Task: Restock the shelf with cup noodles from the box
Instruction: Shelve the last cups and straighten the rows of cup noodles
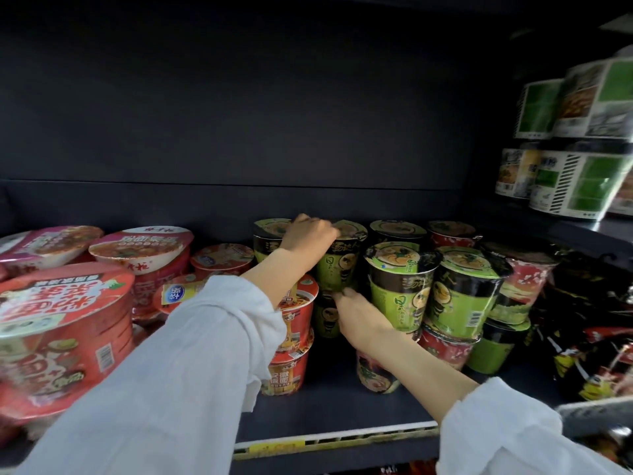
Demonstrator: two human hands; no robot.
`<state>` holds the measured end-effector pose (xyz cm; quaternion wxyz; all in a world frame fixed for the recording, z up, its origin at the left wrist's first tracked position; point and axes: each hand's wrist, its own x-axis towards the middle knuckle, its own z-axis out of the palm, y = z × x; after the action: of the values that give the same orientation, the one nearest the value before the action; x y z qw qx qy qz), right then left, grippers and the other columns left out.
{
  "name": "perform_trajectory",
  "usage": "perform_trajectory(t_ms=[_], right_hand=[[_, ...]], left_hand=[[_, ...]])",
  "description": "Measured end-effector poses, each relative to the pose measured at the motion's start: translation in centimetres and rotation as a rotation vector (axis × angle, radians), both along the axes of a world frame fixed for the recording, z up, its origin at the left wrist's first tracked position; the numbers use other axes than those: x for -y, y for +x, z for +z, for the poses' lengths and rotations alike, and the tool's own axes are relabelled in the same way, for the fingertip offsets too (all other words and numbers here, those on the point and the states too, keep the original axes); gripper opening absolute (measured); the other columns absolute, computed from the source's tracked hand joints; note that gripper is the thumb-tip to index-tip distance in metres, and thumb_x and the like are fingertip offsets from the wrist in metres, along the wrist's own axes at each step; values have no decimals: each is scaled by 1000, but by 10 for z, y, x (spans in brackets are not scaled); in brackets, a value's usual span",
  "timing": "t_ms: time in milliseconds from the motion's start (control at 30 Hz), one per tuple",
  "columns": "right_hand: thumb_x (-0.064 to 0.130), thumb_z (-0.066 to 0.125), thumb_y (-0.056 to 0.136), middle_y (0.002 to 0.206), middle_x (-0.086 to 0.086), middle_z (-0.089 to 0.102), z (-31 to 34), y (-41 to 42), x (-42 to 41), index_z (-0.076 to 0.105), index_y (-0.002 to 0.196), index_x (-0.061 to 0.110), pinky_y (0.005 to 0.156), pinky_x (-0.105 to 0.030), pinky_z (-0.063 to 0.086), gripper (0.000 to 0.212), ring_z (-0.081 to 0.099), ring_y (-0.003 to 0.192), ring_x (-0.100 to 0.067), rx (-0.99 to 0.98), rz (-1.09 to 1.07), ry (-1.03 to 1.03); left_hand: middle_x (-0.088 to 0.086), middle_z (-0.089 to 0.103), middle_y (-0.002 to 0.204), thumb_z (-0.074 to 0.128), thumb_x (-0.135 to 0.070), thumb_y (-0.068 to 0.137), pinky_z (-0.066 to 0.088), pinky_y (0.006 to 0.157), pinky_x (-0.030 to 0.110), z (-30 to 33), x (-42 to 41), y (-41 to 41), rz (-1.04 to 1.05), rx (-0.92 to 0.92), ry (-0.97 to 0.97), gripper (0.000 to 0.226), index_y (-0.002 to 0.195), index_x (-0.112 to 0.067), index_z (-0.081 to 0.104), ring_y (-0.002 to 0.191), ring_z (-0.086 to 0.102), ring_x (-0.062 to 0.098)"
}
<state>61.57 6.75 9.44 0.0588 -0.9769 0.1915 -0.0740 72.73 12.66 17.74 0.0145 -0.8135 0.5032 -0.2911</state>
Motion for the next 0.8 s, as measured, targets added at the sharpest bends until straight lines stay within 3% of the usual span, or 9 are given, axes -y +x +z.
perform_trajectory(t_ms=[100, 500, 633, 800], right_hand=[[-4, 42, 90, 138, -15, 39, -2, 7, 2, 42, 133, 3, 109, -37, 36, 44, 41, 130, -29, -94, -35, 25], [-7, 46, 88, 135, -13, 39, -11, 16, 10, 49, 128, 3, 104, -37, 41, 42, 48, 123, -30, -89, -58, -25], [1, 42, 92, 138, -11, 39, -11, -5, 4, 46, 131, 5, 102, -35, 41, 39, 48, 124, -26, 51, 38, -33], [8, 41, 94, 120, -12, 54, -9, -60, -4, 58, 121, 7, 92, -36, 44, 32, 52, 109, -29, 306, 82, 71]], left_hand=[[7, 63, 113, 50, 7, 88, 42, 92, 37, 0, -1, 0, 25, -8, 8, 42, 123, -16, 59, 103, 61, 29], [8, 58, 124, 57, 11, 82, 44, 93, 37, -5, -4, -4, 47, -71, -51, 56, 132, -13, 49, 114, 57, 29], [6, 47, 136, 53, 6, 86, 34, 105, 38, -8, -10, -12, 37, -163, -97, 60, 140, -17, 39, 124, 46, 28], [0, 45, 138, 46, -9, 93, 40, 98, 37, -20, -28, -46, -124, -257, -290, 46, 138, -21, 41, 124, 45, 22]])
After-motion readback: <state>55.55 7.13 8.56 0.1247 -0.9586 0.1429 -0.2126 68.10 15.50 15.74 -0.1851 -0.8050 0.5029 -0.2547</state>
